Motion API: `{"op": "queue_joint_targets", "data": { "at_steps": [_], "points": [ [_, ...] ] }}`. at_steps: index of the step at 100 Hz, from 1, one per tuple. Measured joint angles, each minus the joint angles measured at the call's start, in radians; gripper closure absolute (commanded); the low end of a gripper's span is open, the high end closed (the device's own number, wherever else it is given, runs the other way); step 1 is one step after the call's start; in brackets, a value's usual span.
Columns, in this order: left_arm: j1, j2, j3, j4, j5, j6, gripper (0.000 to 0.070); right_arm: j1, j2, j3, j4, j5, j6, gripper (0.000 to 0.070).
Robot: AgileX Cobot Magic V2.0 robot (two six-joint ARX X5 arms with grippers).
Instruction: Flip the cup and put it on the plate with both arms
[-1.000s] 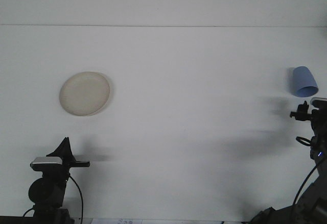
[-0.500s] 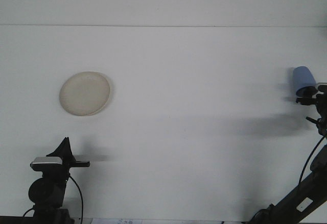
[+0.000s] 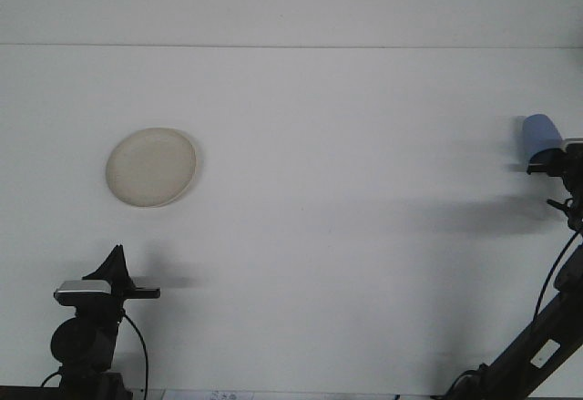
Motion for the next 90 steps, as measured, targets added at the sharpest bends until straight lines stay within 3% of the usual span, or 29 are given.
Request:
{"op": "queue_joint_targets", "data": {
  "at_steps": [25,53,75,90],
  "points": [
    [0.0,0.0,0.0,0.0,0.0,0.0,0.0685,0.005,-0.055,0.0,-0.101,-0.039,0.101,0.07],
    [0.0,0.0,0.0,0.0,0.0,0.0,0.0685,0.078,-0.367,0.001,-0.36,-0.038,0.219,0.07],
    [0.0,0.0,0.0,0.0,0.0,0.0,0.0685,0.251,-0.584,0.001,-0.608,0.049,0.36,0.07],
    [0.0,0.0,0.0,0.0,0.0,0.0,0.0685,0.456,-0.755,0.001,-0.873,0.123,0.37,0.07]
  ]
}}
